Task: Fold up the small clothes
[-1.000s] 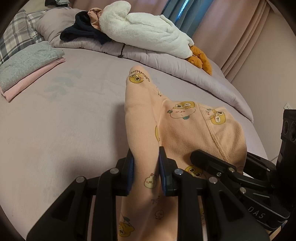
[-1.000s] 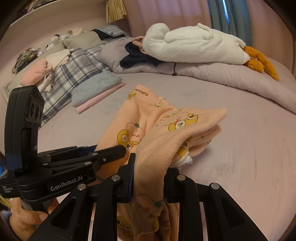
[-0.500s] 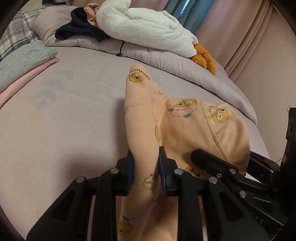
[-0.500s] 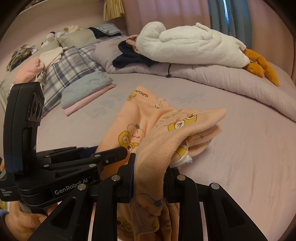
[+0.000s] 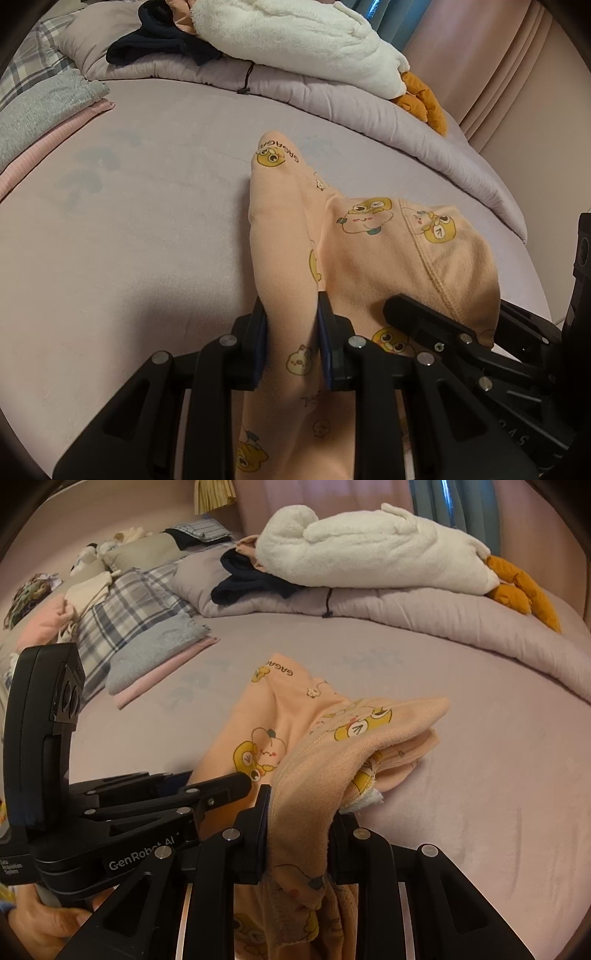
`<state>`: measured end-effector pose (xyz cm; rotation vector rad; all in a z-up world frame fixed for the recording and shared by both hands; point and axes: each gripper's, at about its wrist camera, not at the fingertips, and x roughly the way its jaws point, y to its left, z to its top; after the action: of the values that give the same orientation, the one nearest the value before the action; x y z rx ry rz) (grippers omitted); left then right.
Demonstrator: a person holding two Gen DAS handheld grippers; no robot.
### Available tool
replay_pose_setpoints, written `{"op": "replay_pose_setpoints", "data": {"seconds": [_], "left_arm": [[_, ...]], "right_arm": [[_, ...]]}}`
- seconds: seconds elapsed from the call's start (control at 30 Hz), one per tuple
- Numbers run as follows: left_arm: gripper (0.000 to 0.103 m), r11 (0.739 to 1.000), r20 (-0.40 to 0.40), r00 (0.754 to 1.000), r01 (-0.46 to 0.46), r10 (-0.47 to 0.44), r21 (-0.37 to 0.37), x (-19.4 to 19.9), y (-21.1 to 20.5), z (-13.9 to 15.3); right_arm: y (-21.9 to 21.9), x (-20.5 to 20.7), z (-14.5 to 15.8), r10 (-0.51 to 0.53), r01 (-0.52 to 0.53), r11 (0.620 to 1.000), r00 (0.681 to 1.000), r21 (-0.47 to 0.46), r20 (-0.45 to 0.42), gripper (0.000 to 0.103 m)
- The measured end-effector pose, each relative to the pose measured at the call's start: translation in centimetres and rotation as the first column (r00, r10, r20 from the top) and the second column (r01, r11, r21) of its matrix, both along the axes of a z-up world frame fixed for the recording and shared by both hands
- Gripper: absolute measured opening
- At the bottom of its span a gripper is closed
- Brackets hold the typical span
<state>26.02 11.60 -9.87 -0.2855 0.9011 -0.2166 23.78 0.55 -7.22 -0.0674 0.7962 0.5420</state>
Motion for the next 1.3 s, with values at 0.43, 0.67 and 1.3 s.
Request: {"op": "replay_pose_setpoints", "data": {"seconds": [0.43,0.67,1.3], "left_arm": [[0.027,0.999,-0.034,0.999,-0.022,0.024,0.05,0.5,0.6,-0.9],[0.032,0.997,-0.045,0.999,-0.023,0.026,0.074,0.7,0.7,-1.3],[0.038,0.994,-0.05,0.998,-0.026,0.032,0.109,-1.1,0.7,-1.4]], "right_arm": [[-3.2,2.0,-2.3,-0.069,0.089,0.99,0.982,0.105,-0.179,0.027],[-5.0,2.2,-3.9,-0.082,0.143,0.967,0.958,0.209,-0.275,0.027],[-6.7,1.5,-4.5,-0.085,0.178,0.952,0.935,0.249,-0.344,0.038]]}}
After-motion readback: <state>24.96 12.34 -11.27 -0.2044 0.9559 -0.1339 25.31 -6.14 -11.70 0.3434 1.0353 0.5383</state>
